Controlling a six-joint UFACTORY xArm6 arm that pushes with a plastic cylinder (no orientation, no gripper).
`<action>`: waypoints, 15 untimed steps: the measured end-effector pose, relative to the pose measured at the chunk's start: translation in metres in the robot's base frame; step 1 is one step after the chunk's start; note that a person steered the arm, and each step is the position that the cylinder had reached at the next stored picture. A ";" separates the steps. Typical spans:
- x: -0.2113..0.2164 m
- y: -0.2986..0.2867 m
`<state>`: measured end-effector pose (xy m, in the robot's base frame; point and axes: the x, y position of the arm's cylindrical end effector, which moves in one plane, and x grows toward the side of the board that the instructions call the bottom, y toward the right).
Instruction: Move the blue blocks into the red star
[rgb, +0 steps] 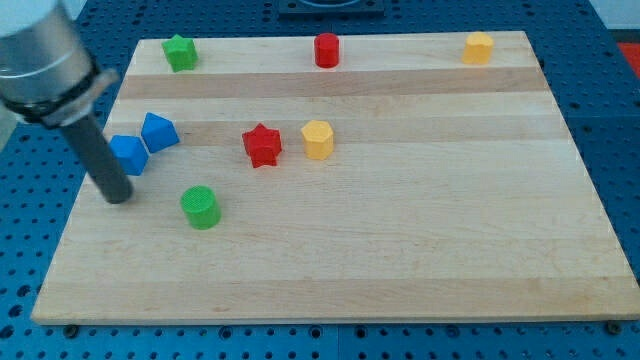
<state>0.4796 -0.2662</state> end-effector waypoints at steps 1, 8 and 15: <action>-0.004 -0.023; -0.082 0.082; -0.117 0.033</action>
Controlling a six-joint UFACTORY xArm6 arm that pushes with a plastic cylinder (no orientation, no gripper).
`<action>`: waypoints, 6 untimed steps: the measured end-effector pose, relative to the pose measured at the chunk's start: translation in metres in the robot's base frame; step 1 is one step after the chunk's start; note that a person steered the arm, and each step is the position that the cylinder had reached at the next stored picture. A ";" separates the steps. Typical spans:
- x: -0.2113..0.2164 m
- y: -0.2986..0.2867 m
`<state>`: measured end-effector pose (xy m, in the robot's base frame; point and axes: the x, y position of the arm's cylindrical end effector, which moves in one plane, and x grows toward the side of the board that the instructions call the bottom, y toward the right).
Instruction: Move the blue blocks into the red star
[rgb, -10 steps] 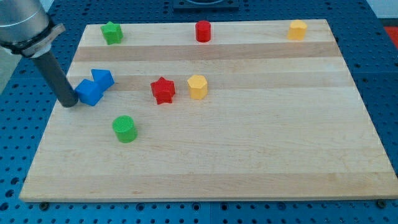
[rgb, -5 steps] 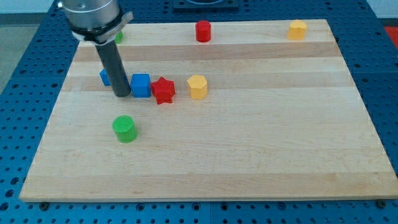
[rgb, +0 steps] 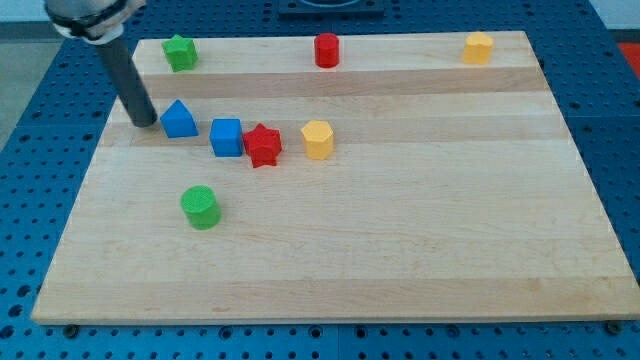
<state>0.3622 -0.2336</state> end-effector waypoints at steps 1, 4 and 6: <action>0.001 0.034; 0.069 0.113; 0.082 0.113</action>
